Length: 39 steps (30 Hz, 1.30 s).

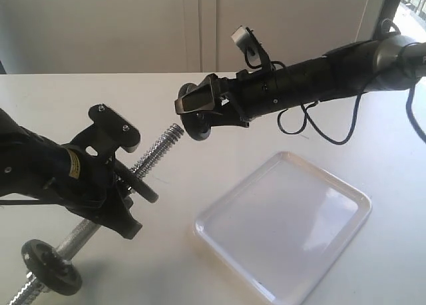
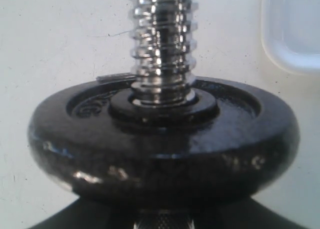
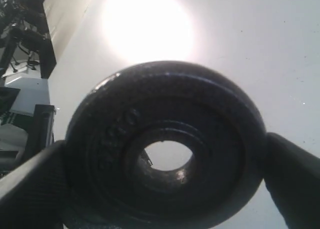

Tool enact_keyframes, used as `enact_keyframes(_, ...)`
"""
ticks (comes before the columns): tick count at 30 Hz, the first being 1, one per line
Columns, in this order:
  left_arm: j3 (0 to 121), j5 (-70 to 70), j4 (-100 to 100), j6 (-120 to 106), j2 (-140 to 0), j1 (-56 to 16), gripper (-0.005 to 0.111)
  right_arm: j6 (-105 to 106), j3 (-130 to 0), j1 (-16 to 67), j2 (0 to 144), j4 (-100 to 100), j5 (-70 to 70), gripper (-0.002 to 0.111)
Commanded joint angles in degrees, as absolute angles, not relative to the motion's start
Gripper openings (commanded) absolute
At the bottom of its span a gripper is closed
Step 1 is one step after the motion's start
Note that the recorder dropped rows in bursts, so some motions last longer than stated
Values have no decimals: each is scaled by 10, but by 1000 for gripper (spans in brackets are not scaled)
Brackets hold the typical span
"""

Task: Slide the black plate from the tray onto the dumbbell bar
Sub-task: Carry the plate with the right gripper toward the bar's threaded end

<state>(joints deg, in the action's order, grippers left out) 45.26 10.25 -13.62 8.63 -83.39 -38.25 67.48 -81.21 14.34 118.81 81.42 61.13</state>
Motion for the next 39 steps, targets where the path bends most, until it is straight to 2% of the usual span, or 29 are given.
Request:
enact_keyframes(1, 468, 31, -143, 90, -806, -385, 0, 689, -827, 137, 1200, 884, 671, 0)
enact_keyframes(39, 468, 31, -143, 90, -806, -385, 0, 703, -828, 169, 1229, 919, 698, 0)
